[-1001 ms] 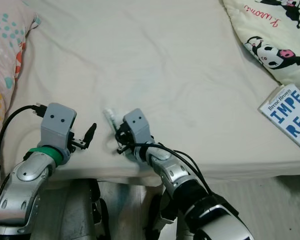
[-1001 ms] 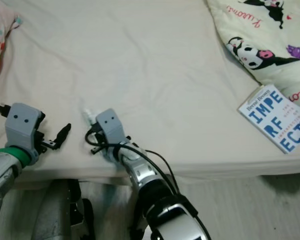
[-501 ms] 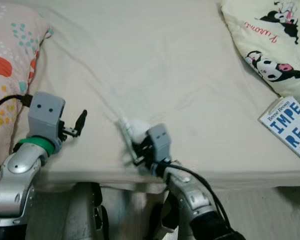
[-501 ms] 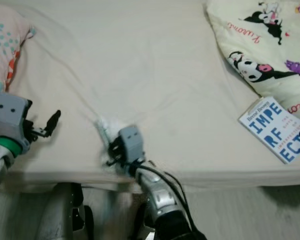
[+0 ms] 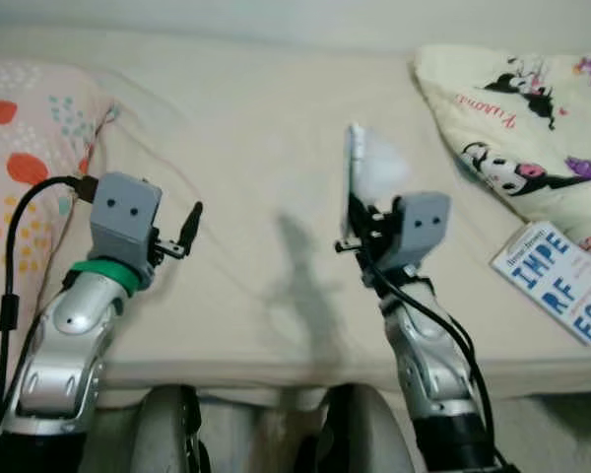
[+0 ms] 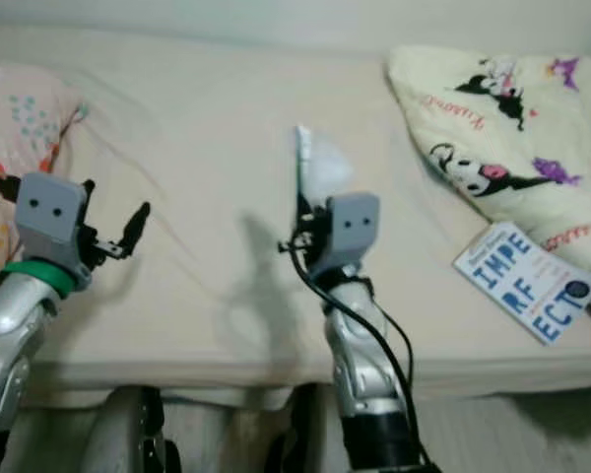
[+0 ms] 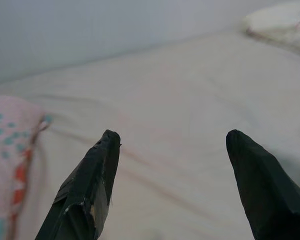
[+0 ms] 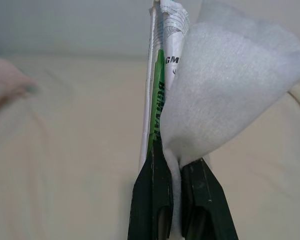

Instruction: Clean up the room

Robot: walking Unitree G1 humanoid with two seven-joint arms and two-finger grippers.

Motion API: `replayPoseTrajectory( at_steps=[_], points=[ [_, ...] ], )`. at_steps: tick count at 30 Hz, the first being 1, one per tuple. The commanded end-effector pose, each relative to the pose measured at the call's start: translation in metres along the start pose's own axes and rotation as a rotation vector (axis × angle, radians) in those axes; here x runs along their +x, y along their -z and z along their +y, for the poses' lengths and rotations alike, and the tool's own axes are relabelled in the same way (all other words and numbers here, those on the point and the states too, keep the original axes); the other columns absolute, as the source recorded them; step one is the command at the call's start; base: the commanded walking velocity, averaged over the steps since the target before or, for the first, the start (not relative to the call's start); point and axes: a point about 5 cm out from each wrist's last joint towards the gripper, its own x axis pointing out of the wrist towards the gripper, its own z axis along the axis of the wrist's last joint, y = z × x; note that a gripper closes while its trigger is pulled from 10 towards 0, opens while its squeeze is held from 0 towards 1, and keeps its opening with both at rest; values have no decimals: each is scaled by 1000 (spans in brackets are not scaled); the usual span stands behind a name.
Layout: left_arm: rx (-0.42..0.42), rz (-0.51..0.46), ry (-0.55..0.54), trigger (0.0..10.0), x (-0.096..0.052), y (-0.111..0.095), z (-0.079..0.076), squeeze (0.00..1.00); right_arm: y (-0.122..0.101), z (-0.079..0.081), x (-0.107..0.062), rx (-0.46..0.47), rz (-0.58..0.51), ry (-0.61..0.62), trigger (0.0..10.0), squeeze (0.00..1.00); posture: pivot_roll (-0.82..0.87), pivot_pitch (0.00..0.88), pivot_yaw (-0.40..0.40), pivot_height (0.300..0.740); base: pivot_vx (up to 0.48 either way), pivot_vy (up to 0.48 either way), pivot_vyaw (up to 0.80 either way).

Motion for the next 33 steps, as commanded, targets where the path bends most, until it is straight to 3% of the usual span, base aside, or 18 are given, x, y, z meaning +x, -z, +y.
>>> replayPoseTrajectory(
  at_steps=[1,6,12,33],
  points=[
    [-19,22,4,10000,-1,8,-4,0,11,-7,-6,-15,49,47,10000,0,66,43,-16,585,0,0,0],
    [-50,4,15,10000,9,8,-16,0,8,-13,-3,-73,24,92,10000,0,44,24,-10,585,0,0,0],
    [-52,-1,28,10000,13,8,-20,0,7,-21,0,-57,20,141,10000,0,21,18,0,600,0,0,0],
    [-56,39,-6,10000,19,20,-21,0,10,-22,3,-65,28,148,10000,0,23,25,-3,695,0,0,0]
  ],
)
